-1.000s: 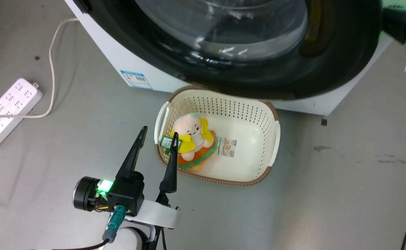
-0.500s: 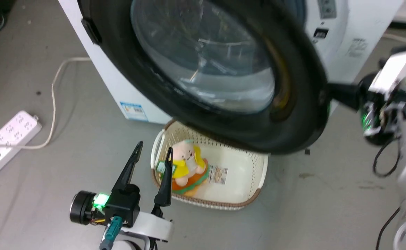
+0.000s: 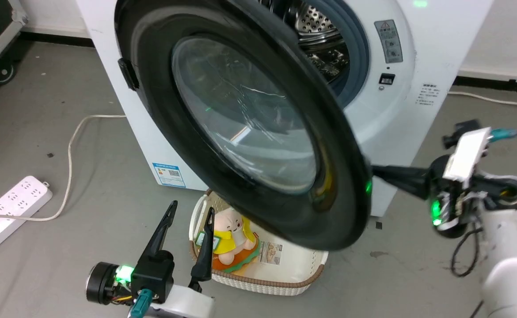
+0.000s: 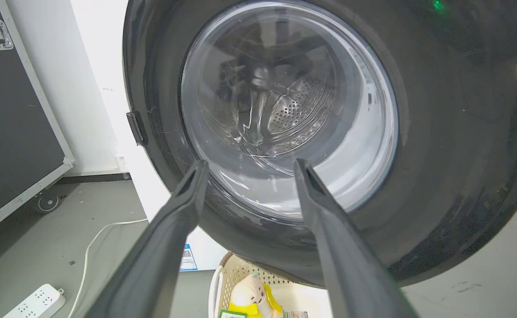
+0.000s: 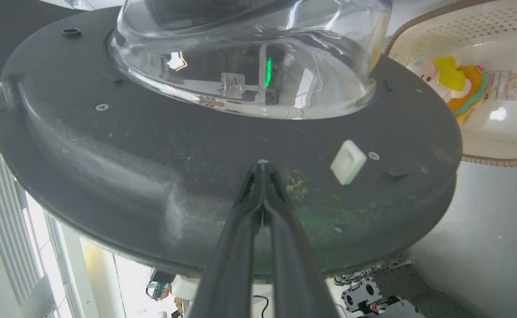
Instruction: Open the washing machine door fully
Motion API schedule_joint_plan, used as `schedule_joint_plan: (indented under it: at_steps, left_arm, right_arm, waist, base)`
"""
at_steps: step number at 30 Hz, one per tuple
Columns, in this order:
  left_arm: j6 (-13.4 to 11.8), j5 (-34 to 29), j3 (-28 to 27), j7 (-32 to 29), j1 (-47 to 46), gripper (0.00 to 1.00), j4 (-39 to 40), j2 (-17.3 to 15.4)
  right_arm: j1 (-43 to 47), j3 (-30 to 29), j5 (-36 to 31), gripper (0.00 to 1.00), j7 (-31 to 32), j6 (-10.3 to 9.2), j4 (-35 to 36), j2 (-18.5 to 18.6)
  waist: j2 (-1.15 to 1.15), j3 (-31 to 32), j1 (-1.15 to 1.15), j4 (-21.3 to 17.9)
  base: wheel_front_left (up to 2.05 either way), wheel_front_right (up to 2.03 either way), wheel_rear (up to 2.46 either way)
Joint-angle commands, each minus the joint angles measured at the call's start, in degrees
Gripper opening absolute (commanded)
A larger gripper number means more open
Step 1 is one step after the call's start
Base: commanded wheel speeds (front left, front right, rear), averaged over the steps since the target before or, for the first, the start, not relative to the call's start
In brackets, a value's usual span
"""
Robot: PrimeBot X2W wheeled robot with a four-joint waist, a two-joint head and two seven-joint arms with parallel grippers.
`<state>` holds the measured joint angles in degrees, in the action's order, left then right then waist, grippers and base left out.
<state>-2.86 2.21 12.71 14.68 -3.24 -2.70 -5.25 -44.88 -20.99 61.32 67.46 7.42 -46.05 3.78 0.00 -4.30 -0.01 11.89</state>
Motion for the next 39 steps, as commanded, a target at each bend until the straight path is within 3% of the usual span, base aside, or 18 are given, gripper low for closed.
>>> schedule_joint_plan:
  at_steps: [1, 4, 5, 6, 18, 24, 30, 31, 32, 35, 39]
  left_arm:
    - [0.1, 0.2, -0.1, 0.3, 1.0, 1.0, -0.3, -0.4]
    - [0.2, 0.3, -0.1, 0.3, 1.3, 1.0, -0.5, -0.5]
    - [0.2, 0.3, -0.2, 0.3, 1.7, 1.0, -0.5, -0.6]
    - [0.2, 0.2, -0.2, 0.3, 1.9, 1.0, -0.5, -0.6]
    - [0.4, 1.0, -0.6, 0.3, 4.7, 1.0, -1.3, -0.5]
    - [0.4, 1.1, -0.8, 0.3, 5.0, 1.0, -1.4, -0.4]
    - [0.0, 1.3, -1.3, 0.3, 5.2, 1.0, -1.3, -0.2]
    - [0.0, 1.3, -1.5, 0.3, 5.3, 1.0, -1.3, -0.2]
    - [0.0, 1.4, -1.6, 0.3, 5.4, 1.0, -1.2, -0.2]
    - [0.0, 1.8, -2.3, 0.3, 5.5, 1.0, -1.2, -0.2]
    - [0.2, 2.0, -3.2, 0.3, 5.4, 1.0, -0.8, -0.4]
  right_arm:
    - [2.1, 3.1, 3.0, 0.0, -0.2, 0.07, 0.6, -0.9]
    - [4.6, 8.4, 8.6, 0.0, -1.5, 0.07, 1.9, -0.9]
    - [7.2, 14.1, 13.4, 0.0, -2.9, 0.07, 3.6, -0.9]
    - [8.1, 15.9, 14.9, 0.0, -3.3, 0.07, 4.3, -0.9]
    - [17.5, 34.7, 27.4, 0.0, -9.9, 0.07, 14.3, -0.9]
    - [18.8, 38.5, 28.8, 0.0, -13.0, 0.07, 16.0, -0.9]
    - [18.5, 36.1, 27.1, 0.0, -18.2, 0.07, 18.9, 0.4]
    - [18.5, 35.4, 25.7, 0.3, -20.2, 0.07, 20.1, 1.2]
    - [18.5, 35.0, 23.7, 1.0, -22.5, 0.07, 21.8, 2.2]
    - [19.6, 33.0, 17.2, 1.0, -30.7, 0.07, 28.6, 5.3]
    - [22.4, 34.5, 0.3, 1.0, -45.0, 0.07, 39.9, 12.6]
  waist:
    - [0.0, 0.4, 0.01, 0.2]
    - [0.0, 0.8, 0.01, 0.5]
    - [0.0, 1.2, 0.01, 0.9]
    - [0.0, 1.3, 0.01, 1.0]
    - [0.0, 2.8, 0.01, 2.6]
    - [0.0, 2.9, 0.01, 3.4]
    - [0.0, 3.4, 0.01, 2.6]
    - [0.0, 3.5, 0.01, 2.2]
    - [0.0, 3.7, 0.01, 1.8]
    - [0.0, 4.1, 0.01, 0.6]
    - [0.0, 4.3, 0.01, -1.0]
  base:
    - [0.0, 0.0, 0.0]
    - [0.0, 0.0, 0.0]
    - [0.0, 0.0, 0.0]
    - [0.0, 0.0, 0.0]
    - [0.0, 0.0, 0.0]
    - [0.0, 0.0, 0.0]
    - [0.0, 0.0, 0.0]
    - [0.0, 0.0, 0.0]
    - [0.0, 0.0, 0.0]
    - [0.0, 0.0, 0.0]
    - [0.0, 0.0, 0.0]
